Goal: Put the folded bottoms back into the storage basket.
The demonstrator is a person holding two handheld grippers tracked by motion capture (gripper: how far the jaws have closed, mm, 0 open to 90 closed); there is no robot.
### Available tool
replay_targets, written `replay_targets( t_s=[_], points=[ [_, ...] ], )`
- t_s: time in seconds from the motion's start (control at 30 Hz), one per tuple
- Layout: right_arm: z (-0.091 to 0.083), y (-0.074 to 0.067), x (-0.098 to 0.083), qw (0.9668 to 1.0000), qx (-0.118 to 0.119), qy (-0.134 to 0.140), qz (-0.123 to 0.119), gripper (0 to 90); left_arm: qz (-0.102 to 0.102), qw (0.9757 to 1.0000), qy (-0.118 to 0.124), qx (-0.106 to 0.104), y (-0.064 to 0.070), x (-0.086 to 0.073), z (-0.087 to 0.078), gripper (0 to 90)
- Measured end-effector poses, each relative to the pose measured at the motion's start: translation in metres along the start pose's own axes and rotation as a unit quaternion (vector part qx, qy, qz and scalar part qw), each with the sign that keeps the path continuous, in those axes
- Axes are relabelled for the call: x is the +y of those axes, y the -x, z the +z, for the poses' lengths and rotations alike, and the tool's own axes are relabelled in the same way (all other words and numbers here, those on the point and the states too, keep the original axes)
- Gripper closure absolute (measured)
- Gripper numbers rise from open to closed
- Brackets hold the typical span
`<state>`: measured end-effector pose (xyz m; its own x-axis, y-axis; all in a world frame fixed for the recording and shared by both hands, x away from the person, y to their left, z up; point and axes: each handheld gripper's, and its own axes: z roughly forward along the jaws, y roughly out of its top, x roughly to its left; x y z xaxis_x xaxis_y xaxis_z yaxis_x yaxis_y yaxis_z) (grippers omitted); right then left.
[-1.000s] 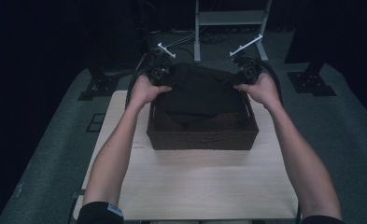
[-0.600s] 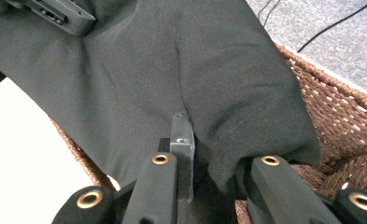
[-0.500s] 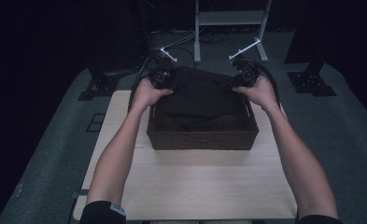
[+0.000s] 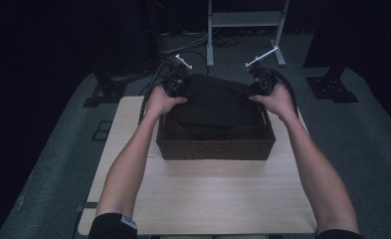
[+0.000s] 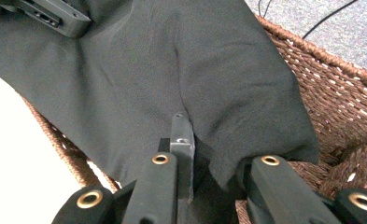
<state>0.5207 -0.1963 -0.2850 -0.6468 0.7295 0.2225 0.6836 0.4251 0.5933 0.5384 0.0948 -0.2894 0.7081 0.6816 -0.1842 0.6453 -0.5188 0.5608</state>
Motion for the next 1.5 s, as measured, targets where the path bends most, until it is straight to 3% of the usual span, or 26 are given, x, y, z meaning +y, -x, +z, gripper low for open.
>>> replay_targets(
  t_s=[1.5],
  points=[
    [0.035,0.015,-0.017,0.9992,0.008,-0.026,0.030,77.0,-0.020,0.9994,-0.027,-0.002,-0.015,-0.017,0.038,71.6]
  ],
)
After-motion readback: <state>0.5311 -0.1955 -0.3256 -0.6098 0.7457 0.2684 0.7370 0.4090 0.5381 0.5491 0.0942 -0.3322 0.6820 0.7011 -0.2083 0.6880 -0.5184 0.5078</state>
